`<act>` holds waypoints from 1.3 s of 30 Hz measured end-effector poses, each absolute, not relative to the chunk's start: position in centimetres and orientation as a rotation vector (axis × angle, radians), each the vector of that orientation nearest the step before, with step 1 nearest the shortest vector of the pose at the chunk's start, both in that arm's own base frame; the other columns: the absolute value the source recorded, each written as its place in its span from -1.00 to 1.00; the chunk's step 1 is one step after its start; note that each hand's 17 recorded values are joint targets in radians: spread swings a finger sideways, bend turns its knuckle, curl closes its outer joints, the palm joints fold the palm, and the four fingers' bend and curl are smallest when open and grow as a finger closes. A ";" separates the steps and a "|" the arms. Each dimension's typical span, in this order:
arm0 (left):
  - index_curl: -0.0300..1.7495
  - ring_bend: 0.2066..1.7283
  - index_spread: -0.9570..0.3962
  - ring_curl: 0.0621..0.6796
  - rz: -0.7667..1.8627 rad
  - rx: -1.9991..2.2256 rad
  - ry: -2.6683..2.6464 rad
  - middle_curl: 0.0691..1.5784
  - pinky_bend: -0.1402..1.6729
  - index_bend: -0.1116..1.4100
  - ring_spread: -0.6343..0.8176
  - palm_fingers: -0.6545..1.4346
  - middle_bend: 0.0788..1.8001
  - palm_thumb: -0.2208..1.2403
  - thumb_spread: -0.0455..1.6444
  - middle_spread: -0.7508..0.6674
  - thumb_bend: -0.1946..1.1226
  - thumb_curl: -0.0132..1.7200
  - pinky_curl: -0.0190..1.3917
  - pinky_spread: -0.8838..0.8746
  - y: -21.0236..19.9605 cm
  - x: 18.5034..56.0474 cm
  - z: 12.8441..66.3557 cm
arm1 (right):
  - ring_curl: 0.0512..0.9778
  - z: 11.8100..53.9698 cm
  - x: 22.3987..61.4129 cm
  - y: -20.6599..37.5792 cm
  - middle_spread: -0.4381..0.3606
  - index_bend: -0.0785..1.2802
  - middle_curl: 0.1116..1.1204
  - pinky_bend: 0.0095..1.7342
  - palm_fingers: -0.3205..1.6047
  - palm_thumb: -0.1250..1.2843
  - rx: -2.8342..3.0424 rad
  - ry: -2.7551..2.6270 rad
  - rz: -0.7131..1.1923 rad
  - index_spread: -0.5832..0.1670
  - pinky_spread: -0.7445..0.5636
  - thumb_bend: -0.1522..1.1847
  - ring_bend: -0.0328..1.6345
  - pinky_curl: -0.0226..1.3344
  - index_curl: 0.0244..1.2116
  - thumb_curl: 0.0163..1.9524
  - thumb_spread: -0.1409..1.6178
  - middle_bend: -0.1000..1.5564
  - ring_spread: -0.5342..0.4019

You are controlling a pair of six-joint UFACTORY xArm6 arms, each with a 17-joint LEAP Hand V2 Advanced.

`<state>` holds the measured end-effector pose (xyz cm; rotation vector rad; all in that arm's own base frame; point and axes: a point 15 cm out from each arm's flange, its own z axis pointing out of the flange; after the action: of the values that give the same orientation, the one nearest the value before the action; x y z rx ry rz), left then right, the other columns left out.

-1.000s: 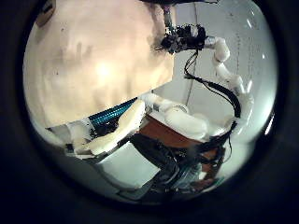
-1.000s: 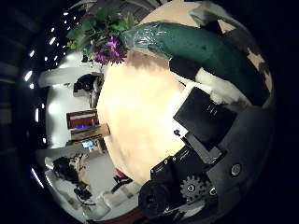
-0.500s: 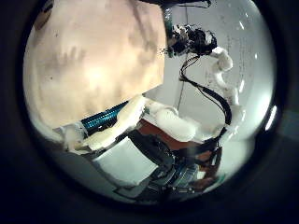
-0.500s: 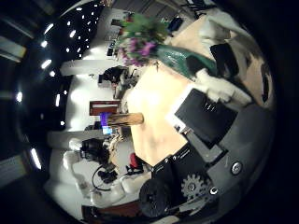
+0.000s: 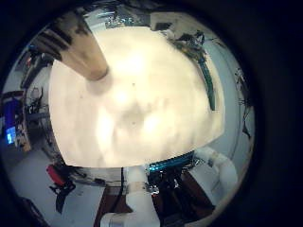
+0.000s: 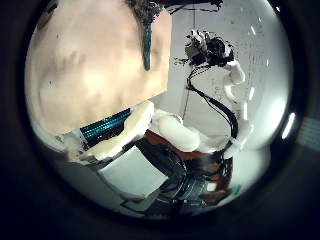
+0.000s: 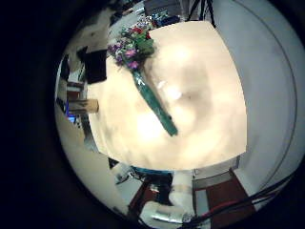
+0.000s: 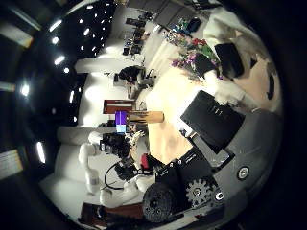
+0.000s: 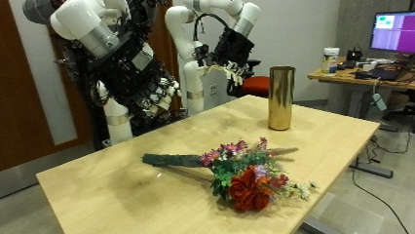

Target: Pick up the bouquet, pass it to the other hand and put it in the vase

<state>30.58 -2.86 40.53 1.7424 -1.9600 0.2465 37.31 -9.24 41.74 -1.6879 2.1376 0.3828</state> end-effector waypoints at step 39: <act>-0.49 -0.74 0.55 -0.59 0.264 1.663 -1.983 -0.68 -0.65 -0.59 0.51 -0.14 -0.87 -0.05 0.23 0.39 -0.74 -0.61 -0.63 0.38 -3.5 33.3 40.1 | -0.64 24.1 39.0 -6.4 0.90 -0.67 -0.58 -0.35 -0.58 0.19 -1.646 2.419 0.472 0.62 0.94 -0.81 -0.24 -0.51 -0.60 -0.58 0.41 -0.56 0.91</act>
<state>33.33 -3.50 40.14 1.6627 -1.9828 0.2641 39.05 -6.39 24.15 -1.6465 2.4192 0.4724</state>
